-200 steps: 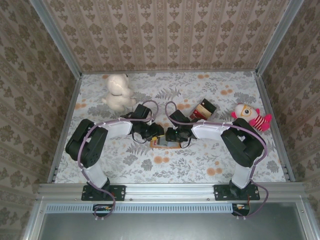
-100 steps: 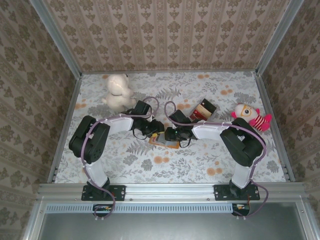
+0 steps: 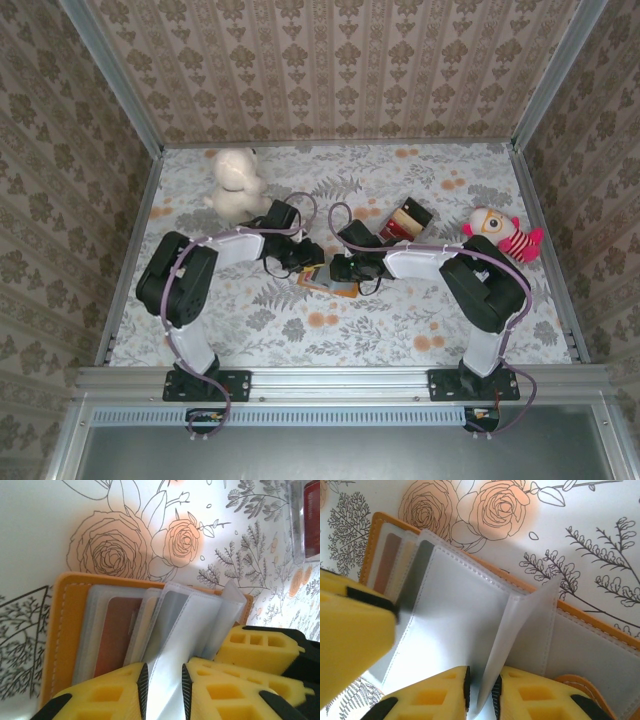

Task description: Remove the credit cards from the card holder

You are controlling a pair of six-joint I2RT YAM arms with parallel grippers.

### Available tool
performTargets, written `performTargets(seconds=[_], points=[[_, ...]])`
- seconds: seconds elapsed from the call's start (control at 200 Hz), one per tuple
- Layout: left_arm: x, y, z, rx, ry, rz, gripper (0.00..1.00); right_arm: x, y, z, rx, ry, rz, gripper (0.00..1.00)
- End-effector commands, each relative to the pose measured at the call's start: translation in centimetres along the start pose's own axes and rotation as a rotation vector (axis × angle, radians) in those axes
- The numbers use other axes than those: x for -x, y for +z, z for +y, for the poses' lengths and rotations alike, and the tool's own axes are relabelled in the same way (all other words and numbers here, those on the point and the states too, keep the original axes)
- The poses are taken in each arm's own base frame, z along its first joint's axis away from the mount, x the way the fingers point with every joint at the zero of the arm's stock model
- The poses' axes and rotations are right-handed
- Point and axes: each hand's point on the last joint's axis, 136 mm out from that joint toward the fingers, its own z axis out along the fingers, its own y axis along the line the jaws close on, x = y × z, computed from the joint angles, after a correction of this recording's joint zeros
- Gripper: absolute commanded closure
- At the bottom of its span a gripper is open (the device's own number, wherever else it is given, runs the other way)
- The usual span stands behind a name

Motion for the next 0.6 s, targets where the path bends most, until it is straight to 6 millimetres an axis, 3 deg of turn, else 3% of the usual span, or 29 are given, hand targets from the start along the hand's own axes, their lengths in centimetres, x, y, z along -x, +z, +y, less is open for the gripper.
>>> performTargets(seconds=[0.0,0.07,0.45,0.595], points=[[-0.1,-1.4,-0.4,0.011,0.053,-0.021,0.73,-5.7,1.3,-6.8,-0.243,0.021,0.177,0.79],[0.0,-1.4,-0.3,0.022,0.063,-0.022,0.73,-5.6,1.4,-6.7,-0.237,0.019,0.175,0.82],[2.1,0.7,-1.6,-0.028,0.09,0.01,0.69,-5.6,1.4,-6.3,-0.214,-0.009,0.18,0.8],[2.7,1.1,-1.1,-0.003,0.093,0.007,0.68,-5.7,1.5,-6.3,-0.21,-0.01,0.182,0.8]])
